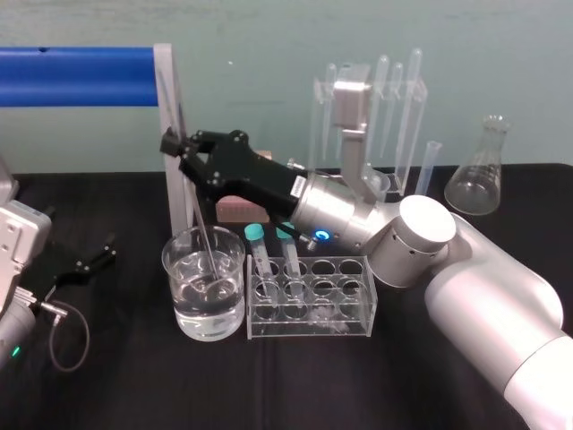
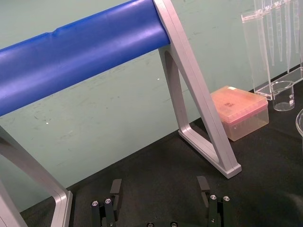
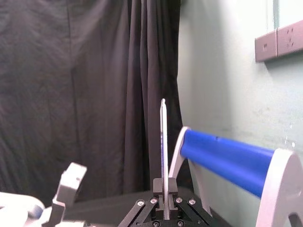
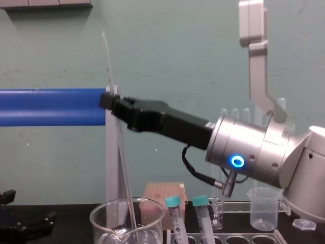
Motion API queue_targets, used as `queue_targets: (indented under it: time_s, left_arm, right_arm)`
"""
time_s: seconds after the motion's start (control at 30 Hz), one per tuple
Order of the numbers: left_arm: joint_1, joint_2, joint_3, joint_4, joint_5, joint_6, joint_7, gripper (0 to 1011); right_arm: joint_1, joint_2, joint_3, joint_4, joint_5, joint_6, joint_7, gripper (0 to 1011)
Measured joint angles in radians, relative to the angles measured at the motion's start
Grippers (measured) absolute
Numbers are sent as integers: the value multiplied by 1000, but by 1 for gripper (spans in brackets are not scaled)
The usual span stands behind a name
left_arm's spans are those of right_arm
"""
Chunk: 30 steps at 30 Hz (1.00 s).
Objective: Hold the thermometer with one hand and immerse one end into the beaker, then reinsert it into the test tube rack.
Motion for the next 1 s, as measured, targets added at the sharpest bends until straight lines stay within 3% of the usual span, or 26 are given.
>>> queue_targets:
  time_s: [0.43,1.0]
  left_arm:
    - [0,0,0,0,0,0,0,1008]
    - [0,0,0,0,0,0,0,1008]
  right_arm:
    - [4,-19,-3,68,-47,4,20,56]
    - [-11,-28,26,54,-47,20,23,56]
